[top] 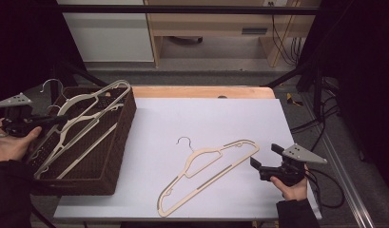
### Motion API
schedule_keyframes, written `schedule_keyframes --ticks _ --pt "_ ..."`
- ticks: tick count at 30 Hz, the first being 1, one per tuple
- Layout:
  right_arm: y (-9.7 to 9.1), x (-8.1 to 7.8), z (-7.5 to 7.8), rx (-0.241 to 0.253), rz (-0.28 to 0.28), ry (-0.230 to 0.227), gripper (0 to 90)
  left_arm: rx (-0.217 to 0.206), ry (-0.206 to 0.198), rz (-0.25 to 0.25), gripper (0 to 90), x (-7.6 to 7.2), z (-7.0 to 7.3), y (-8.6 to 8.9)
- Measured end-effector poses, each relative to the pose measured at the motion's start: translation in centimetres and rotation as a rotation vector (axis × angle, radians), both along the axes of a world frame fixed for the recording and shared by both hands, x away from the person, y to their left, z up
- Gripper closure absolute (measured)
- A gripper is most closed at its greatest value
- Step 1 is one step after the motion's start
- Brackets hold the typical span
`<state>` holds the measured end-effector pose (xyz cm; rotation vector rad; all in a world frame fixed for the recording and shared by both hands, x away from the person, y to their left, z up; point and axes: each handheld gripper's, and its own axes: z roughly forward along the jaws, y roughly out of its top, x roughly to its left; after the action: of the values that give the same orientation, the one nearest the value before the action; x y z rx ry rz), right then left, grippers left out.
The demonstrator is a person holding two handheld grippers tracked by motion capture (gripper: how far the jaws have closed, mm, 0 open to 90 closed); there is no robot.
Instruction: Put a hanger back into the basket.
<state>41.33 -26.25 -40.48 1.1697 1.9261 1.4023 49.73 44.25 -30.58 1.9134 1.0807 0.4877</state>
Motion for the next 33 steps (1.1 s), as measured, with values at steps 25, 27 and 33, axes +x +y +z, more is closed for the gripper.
schedule_keyframes --ticks 25,27,33 --pt "0.1 0.0 -0.1 -0.001 0.004 0.006 4.6 0.007 0.136 0.026 85.5 0.3 -6.2 -0.4" --pt "0.1 -0.1 0.0 0.003 0.005 0.006 4.6 0.018 0.144 0.03 85.3 0.5 -6.5 -0.6" --pt "0.0 -0.1 0.1 0.004 0.005 0.006 4.6 0.061 0.172 0.074 84.5 0.7 -7.2 -0.5"
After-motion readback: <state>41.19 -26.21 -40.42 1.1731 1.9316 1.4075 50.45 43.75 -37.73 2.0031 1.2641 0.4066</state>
